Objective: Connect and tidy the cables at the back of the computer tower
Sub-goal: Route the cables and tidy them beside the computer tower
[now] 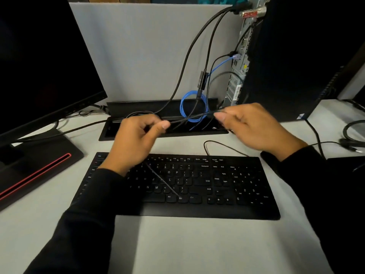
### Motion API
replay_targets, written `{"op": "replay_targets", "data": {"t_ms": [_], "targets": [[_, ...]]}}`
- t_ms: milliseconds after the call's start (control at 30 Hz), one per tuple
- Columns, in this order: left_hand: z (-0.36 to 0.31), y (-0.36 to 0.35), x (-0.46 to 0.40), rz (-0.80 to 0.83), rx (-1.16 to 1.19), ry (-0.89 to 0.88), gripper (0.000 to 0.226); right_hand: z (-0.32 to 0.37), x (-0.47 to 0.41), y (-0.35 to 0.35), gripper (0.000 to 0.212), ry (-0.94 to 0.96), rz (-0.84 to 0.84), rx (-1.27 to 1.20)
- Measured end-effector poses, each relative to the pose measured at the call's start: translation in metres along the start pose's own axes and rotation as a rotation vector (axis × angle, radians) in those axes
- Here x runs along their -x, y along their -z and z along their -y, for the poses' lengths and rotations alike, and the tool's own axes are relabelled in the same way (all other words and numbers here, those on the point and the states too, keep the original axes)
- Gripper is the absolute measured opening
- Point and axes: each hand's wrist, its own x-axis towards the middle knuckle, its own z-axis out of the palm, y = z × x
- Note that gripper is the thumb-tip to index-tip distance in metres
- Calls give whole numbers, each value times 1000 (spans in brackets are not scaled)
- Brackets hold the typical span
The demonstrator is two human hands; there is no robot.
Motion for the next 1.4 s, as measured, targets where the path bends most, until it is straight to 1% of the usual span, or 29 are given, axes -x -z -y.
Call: {"op": "replay_targets", "data": {"t_ms": [67, 100, 167, 200, 233, 267, 300, 367, 400, 433, 467, 500, 533, 567, 633, 667, 700, 767, 800, 867, 933, 1000, 1033, 1067, 1133, 1200, 1300, 1367, 1400], "targets": [[14, 11, 0, -96, 176, 119, 33, -16, 2, 10, 34, -218, -110, -217], [20, 16, 0, -145, 277, 172, 33, -25, 4, 14, 31, -295, -180, -297], [28, 26, 1, -192, 406, 224, 33, -39, 7, 22, 33, -393, -358, -347], [30, 28, 1, -196, 422, 227, 33, -43, 8, 25, 38, -438, -424, -345], [30, 29, 1, -193, 431, 227, 34, -48, 8, 26, 44, -480, -448, -336], [29, 29, 1, -186, 454, 223, 34, -50, 8, 25, 47, -533, -411, -322], [27, 28, 1, -179, 495, 215, 35, -51, 8, 24, 44, -589, -336, -309], [20, 23, 0, -156, 549, 204, 33, -44, 7, 23, 30, -692, -104, -154], [16, 20, -2, -147, 515, 192, 27, -36, 5, 24, 43, -729, 2, -26], [10, 16, -3, -140, 439, 166, 21, -26, 4, 25, 65, -711, 61, 98], [3, 10, -4, -130, 340, 124, 18, -15, 2, 26, 81, -658, 66, 181], [-5, 3, -5, -110, 254, 77, 17, 0, 1, 26, 90, -578, 31, 224], [-13, -5, -5, -79, 191, 35, 16, 17, 1, 23, 95, -483, -17, 230], [-21, -14, -4, -38, 146, 0, 15, 34, 2, 18, 96, -342, -72, 232], [-32, -29, -2, 46, 107, -49, 13, 61, 6, 1, 86, -19, -115, 310], [-35, -34, -1, 80, 111, -63, 12, 66, 8, -6, 77, 100, -77, 326], [-37, -36, 0, 97, 129, -73, 11, 68, 8, -12, 66, 170, -3, 288], [-39, -32, 0, 90, 200, -69, 9, 62, 5, -14, 30, 136, 116, 90], [-38, -27, -1, 68, 230, -48, 9, 56, 2, -13, 18, 101, 109, 10], [-32, -20, -2, 37, 230, 26, 20, 43, -1, -9, 18, 50, -18, -53], [-23, -17, -1, 69, 296, 150, 39, 29, -3, -1, 20, -1, -206, -72], [-16, -20, 1, 119, 513, 294, 47, 14, -3, 5, 20, -92, -377, -63], [-14, -24, 3, 140, 611, 343, 46, 7, -3, 5, 21, -143, -424, -45], [-15, -29, 4, 159, 685, 373, 46, 1, -3, 2, 24, -191, -435, -22], [-22, -37, 5, 202, 845, 402, 43, -13, -2, -10, 30, -258, -393, 19], [-32, -42, 4, 244, 1056, 419, 39, -18, -1, -23, 31, -272, -305, 57], [-45, -40, -4, 264, 1345, 346, 32, -15, -1, -31, 29, -222, -106, 66], [-50, -38, -12, 226, 1429, 278, 28, -5, 0, -32, 30, -122, 33, 77], [-53, -38, -16, 197, 1408, 254, 28, 2, 0, -32, 31, -70, 81, 95]]}}
